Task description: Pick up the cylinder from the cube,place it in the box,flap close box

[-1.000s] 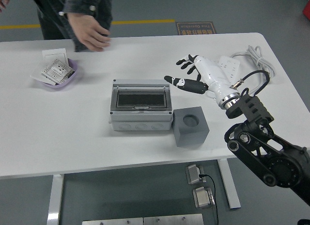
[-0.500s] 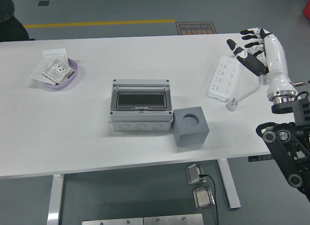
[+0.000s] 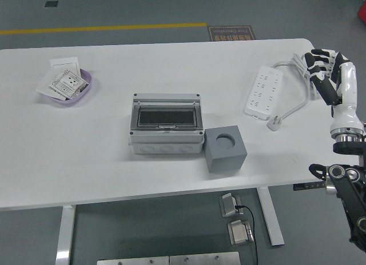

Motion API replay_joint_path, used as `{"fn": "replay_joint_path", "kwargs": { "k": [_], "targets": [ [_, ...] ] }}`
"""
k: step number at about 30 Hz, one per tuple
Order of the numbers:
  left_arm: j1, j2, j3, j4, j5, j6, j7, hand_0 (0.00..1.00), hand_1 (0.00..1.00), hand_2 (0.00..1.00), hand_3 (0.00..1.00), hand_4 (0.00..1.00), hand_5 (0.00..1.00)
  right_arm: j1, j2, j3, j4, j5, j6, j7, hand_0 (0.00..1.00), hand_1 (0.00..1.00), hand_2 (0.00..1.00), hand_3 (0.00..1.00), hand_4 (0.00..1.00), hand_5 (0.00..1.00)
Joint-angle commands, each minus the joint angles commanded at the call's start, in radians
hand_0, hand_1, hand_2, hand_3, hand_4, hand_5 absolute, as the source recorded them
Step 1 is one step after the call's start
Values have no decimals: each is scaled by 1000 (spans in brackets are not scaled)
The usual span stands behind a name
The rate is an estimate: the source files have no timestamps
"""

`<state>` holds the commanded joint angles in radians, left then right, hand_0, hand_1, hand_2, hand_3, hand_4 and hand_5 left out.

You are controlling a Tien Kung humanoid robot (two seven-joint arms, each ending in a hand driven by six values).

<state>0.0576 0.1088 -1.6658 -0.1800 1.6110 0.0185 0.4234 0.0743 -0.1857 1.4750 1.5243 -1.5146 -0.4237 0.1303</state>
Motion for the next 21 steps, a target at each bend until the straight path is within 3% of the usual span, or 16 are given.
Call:
{"fn": "replay_joint_path", "kwargs": {
  "k": [9,21],
  "targets": [
    [7,-10,-4,0,-7,2,-3,614,667,583,607,670,414,-11,1,23,17,137,2,59,576,553,616,697,971,778],
    [3,-17,15,0,-37,3,-2,614,668,582,606,672,417,-34,28,64,13,138,2,70,578,540,615,693,969,774]
  ]
}}
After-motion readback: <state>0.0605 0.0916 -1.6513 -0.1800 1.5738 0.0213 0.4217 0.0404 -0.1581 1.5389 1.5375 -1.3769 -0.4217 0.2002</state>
